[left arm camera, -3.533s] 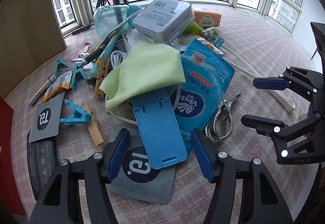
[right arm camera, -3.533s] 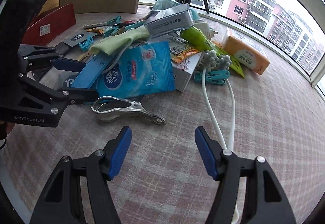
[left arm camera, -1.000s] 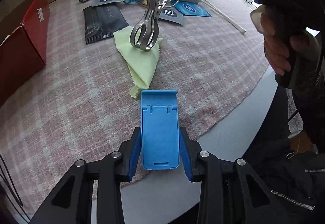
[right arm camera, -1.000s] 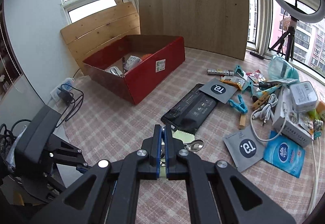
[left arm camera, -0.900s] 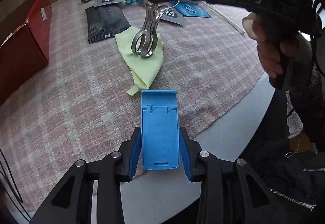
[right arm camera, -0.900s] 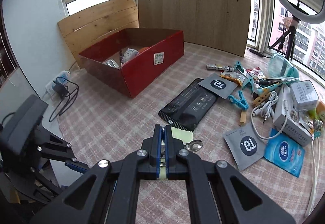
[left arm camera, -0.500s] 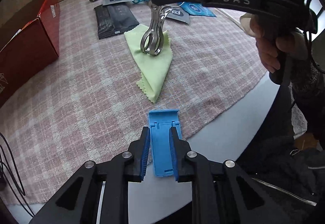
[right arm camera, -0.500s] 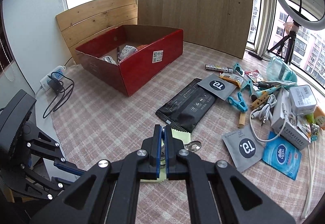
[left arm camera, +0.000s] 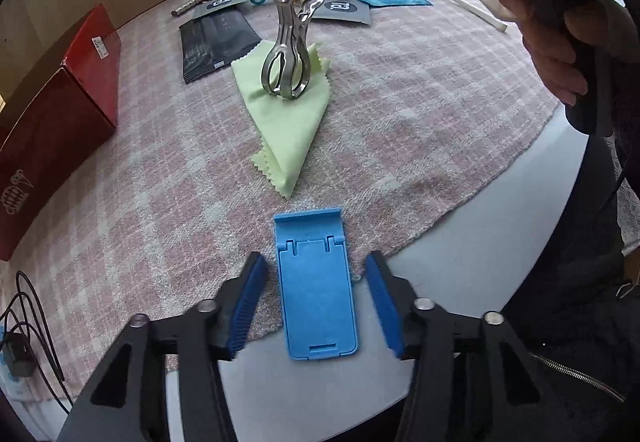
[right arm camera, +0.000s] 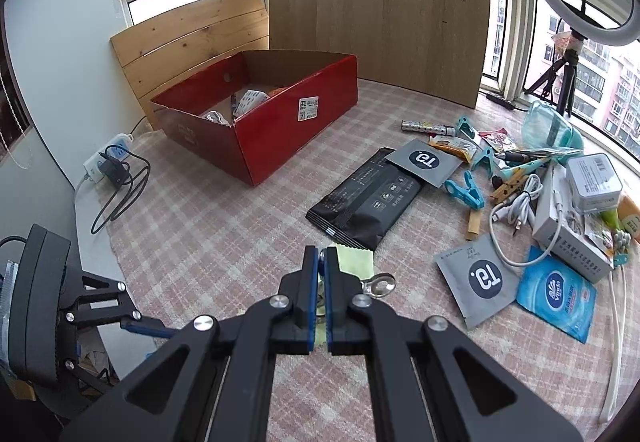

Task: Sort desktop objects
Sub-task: 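Carry the blue stand with the left tool while the right tool carries the clamp to the box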

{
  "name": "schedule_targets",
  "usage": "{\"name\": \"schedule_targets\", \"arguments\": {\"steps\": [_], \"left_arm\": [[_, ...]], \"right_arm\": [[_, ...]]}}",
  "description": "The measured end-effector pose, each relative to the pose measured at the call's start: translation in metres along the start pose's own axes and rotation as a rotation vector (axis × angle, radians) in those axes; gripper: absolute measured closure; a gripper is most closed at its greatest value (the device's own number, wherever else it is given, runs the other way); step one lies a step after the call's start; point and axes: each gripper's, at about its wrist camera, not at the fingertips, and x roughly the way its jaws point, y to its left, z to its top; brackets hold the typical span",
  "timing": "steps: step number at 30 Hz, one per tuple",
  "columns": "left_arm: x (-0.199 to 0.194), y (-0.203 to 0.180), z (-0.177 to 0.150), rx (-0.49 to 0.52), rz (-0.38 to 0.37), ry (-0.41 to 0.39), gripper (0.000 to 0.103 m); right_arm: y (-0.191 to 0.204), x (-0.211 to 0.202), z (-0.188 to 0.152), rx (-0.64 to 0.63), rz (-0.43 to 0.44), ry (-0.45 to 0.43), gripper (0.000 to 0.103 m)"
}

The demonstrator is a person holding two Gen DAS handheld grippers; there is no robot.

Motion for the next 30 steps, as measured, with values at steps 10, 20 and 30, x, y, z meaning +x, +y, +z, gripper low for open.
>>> {"name": "schedule_targets", "arguments": {"steps": [10,20,30], "left_arm": [[-0.023,0.016,-0.013,-0.077,-0.110,-0.017,0.069],[-0.051,0.046,-0.002,-0.160,-0.127,-0.113,0.100],[-0.027,0.051,0.015,-0.171,-0.146,-0.124,0.082]], "right_arm": [[-0.012,-0.014,0.002,0.025,-0.002,-0.026,0.100],[-0.009,-0.024,0.016,0.049,0.038,-0.061,0.100],[0.000,-0.024,0.030,0.014,0.013,-0.068,0.100]]}}
